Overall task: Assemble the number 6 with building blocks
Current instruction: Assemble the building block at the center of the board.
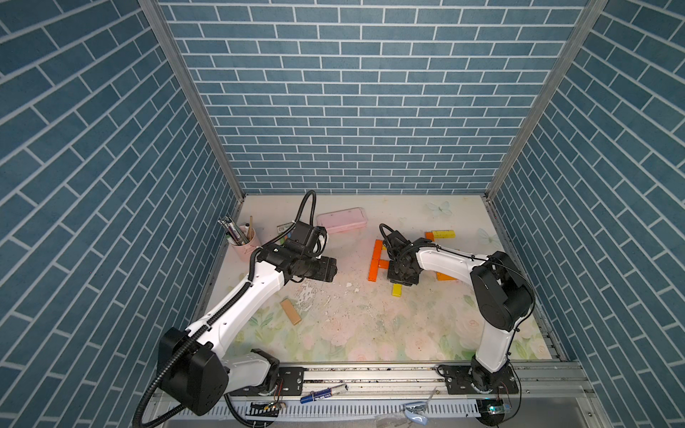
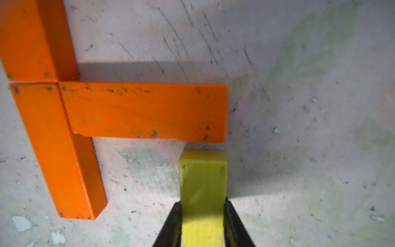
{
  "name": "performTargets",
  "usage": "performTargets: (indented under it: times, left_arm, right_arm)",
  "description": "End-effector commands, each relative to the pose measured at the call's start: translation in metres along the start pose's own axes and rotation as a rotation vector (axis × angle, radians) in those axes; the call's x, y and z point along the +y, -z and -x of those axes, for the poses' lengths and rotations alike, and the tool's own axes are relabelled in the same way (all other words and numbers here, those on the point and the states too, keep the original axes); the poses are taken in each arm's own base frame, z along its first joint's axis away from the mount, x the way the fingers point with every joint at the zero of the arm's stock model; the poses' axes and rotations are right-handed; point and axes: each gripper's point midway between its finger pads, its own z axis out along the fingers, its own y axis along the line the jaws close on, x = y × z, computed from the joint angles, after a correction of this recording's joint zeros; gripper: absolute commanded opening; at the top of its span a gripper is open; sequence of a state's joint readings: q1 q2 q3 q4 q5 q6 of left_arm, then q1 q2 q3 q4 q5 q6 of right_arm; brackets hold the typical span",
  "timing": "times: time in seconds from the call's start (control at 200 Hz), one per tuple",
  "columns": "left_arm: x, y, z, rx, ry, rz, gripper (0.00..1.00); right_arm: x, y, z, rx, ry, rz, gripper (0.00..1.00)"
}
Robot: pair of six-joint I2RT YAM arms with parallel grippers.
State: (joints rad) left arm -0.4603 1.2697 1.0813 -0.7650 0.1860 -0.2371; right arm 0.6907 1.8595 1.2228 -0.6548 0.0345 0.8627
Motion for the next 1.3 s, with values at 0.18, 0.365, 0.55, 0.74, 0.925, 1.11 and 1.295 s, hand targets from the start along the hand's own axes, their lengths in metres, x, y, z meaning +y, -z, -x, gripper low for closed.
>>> performTargets:
  times: [0.18, 0.365, 0.55, 0.74, 0.925, 1.11, 1.295]
  left_arm:
    - [0.001, -0.001, 0.000, -0.001, 0.000, -0.006, 0.78]
    - [0.001, -0.002, 0.000, 0.000, 0.000, -0.009, 0.78]
    - [0.001, -0.002, 0.000, 0.001, 0.000, -0.010, 0.78]
    - [0.001, -0.001, 0.001, -0.002, 0.000, -0.011, 0.78]
    - [0.000, 0.000, 0.002, -0.006, 0.002, -0.015, 0.78]
    - [0.000, 0.000, 0.001, -0.006, 0.001, -0.018, 0.78]
    - [-0.001, 0.001, 0.002, -0.009, 0.000, -0.022, 0.77]
  right_arm:
    - [-0.015, -0.017, -0.003, 0.034, -0.001, -0.076, 0.26]
    - [-0.017, -0.017, -0.003, 0.033, -0.005, -0.083, 0.27]
    - [-0.018, -0.016, -0.001, 0.028, -0.008, -0.085, 0.27]
    - [-0.018, -0.014, 0.000, 0.022, -0.009, -0.091, 0.27]
    - [-0.018, -0.010, 0.002, 0.012, -0.009, -0.094, 0.27]
    - [-0.017, -0.007, 0.004, 0.005, -0.007, -0.090, 0.27]
    - [-0.018, -0.008, 0.004, 0.006, -0.008, -0.095, 0.27]
